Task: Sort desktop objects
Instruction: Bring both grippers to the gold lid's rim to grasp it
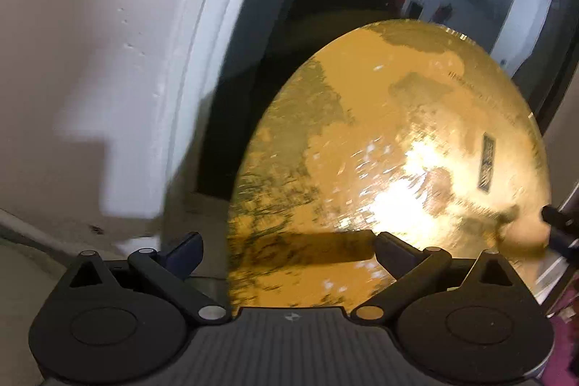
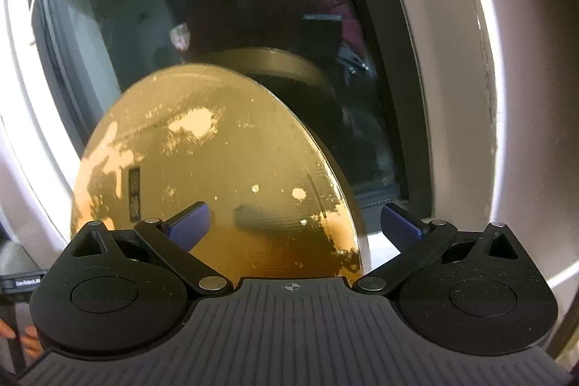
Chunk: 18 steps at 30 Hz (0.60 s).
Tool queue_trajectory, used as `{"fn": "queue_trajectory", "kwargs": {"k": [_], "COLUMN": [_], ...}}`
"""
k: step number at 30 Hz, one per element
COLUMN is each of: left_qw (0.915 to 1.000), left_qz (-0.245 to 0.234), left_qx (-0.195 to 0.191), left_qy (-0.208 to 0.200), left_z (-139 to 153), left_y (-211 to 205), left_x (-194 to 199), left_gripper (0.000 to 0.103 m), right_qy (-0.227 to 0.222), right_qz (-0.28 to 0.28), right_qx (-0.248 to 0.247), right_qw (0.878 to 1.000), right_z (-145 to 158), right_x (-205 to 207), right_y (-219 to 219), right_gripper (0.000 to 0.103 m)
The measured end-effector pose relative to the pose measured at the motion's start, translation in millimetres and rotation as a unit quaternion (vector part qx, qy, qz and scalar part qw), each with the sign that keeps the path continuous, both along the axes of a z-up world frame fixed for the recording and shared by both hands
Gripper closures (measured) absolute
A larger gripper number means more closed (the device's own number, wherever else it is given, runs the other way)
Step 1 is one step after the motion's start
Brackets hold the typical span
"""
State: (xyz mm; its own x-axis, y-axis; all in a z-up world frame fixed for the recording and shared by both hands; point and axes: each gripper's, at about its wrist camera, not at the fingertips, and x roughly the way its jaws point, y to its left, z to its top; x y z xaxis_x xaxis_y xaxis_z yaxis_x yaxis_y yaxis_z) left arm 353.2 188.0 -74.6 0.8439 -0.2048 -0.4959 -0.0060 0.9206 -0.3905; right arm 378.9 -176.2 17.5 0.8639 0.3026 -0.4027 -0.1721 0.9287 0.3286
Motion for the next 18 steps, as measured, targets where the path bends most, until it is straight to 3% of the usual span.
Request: {"fn": "queue_trajectory", "kwargs": {"k": [7,12,18], "left_qw": [0.9996,0.9991,0.9993], "left_qz": [0.007,0.010,0.017], "left_qx": [-0.025,-0.038,-0.033], "left_qy": [-0.007,-0.011,-0.002], "left_z": [-5.4,-18.9,-5.4], "left_y": [-3.8,-4.6,3.4], "left_x": [8.4,11.3,7.8], "left_gripper": [0.002,0.000,0.001], "right_qy": [-0.013,-0.007,0.011], "right_qz": [0.004,0.013,0.012], "right_qx": [0.045,0.047,0.074], "right_qw": [0.999,0.999,0.997], "right_z": [-8.8,-18.3,-23.5], "right_x": [10.9,15.3,19.6], "right_y": [-7.1,-3.1,-9.0], "right_gripper": [0.000,0.000,0.000]}}
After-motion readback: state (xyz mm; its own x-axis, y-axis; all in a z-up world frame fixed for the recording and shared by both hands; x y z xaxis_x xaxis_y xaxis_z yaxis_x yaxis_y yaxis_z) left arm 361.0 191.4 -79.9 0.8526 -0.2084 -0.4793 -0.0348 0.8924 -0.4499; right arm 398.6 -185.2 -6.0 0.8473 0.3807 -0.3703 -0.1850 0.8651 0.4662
